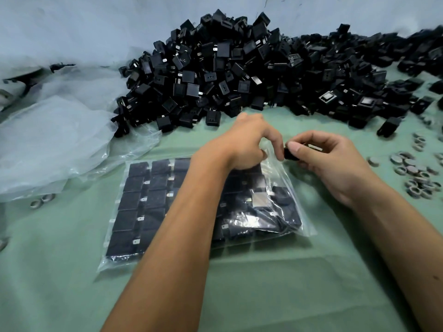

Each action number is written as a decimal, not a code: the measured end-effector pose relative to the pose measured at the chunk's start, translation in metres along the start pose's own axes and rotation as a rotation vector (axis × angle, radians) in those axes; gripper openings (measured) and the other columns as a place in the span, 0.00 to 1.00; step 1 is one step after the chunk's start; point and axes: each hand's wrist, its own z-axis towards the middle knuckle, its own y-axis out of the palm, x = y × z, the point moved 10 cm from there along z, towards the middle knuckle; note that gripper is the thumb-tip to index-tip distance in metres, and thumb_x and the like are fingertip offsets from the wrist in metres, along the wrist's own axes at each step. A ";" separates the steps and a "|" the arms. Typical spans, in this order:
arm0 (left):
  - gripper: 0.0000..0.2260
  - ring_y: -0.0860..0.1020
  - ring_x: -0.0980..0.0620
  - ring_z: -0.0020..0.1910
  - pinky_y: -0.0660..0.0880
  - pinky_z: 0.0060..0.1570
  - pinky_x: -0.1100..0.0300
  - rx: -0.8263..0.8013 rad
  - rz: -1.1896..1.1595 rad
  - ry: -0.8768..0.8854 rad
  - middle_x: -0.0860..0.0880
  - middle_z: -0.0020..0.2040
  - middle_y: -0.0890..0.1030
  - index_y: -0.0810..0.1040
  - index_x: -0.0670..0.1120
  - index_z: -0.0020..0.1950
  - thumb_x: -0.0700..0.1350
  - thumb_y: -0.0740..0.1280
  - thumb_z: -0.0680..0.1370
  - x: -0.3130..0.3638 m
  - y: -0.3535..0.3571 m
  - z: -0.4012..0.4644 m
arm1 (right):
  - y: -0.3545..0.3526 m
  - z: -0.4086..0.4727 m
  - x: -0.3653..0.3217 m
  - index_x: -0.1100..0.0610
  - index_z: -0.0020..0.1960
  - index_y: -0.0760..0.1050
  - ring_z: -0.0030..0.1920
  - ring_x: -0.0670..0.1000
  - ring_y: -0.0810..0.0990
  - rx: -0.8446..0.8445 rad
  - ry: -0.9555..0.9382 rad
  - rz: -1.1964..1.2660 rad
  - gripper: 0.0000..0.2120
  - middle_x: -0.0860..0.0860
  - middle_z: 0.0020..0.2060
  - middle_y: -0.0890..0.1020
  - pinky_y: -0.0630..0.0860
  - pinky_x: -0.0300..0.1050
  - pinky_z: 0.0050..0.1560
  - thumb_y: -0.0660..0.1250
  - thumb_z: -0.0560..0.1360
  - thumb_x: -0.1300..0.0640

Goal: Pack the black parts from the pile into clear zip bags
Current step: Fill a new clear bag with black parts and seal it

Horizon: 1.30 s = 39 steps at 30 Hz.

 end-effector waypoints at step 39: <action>0.06 0.75 0.51 0.54 0.70 0.47 0.61 0.071 -0.083 0.052 0.60 0.47 0.74 0.86 0.57 0.46 0.45 0.76 0.76 -0.001 -0.014 0.001 | 0.044 -0.013 -0.015 0.60 0.49 0.86 0.39 0.53 0.86 -0.307 -0.158 -0.410 0.06 0.56 0.40 0.88 0.81 0.47 0.46 0.77 0.73 0.59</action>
